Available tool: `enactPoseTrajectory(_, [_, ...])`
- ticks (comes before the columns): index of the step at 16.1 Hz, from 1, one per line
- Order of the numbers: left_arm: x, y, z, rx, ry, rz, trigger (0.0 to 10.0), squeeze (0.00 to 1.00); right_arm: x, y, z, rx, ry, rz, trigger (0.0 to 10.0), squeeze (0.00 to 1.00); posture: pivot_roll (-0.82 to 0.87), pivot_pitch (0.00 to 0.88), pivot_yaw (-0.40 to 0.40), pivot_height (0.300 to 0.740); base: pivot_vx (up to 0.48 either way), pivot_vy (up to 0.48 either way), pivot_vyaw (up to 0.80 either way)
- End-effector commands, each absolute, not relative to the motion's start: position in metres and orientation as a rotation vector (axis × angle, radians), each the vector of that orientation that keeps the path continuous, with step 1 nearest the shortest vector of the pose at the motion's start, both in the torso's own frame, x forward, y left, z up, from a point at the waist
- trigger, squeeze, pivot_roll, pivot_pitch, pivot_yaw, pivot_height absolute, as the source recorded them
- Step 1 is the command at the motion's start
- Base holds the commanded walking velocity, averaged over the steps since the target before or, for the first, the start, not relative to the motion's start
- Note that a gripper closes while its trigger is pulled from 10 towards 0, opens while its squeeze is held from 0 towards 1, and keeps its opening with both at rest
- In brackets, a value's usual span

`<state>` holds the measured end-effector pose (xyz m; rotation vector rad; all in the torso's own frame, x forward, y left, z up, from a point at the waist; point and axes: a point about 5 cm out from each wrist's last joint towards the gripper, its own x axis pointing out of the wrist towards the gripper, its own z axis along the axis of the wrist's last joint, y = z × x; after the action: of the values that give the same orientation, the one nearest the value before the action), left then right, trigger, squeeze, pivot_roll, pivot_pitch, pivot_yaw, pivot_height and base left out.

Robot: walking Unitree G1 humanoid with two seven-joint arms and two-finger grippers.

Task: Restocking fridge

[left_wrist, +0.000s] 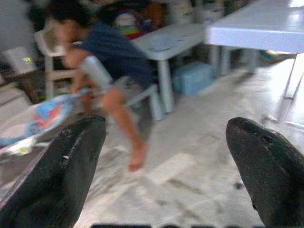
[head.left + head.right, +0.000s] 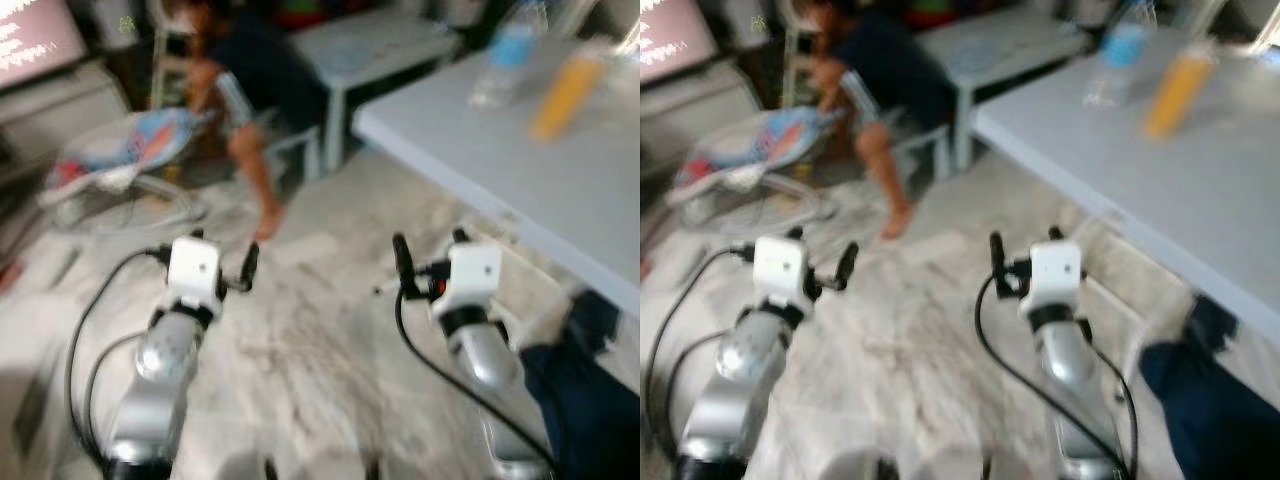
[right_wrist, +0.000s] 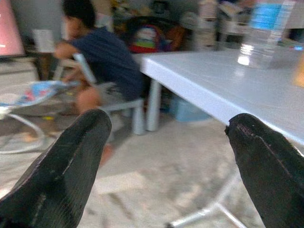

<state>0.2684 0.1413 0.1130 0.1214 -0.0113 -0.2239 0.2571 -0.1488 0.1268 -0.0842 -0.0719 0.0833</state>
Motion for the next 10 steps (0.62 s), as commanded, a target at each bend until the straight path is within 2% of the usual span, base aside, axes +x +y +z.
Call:
enactPoseTrajectory(1, [0.2673,0.1358,0.1152,0.125,-0.031,-0.266,10.0,0.00,0.2566,-0.1503,0.1264,-0.083,-0.068,0.078,10.0,0.00,0.02,0.073,0.011,0.740,0.000,0.000,-0.80])
enactPoseTrajectory(3, [0.2672,0.1331,0.1170,0.131,-0.047,-0.287,10.0,0.00,0.2577,-0.1495,0.1277,-0.078,-0.074,0.080,10.0,0.00,0.01,0.073,0.008,0.740,0.480,0.000,-0.74])
enactPoseTrajectory(10, [0.2692,0.1323,0.1164,0.128,-0.035,-0.289,10.0,0.00,0.2582,-0.1465,0.1288,-0.072,-0.084,0.088,10.0,0.00,0.01,0.078,0.015,0.740,0.475,0.000,0.00])
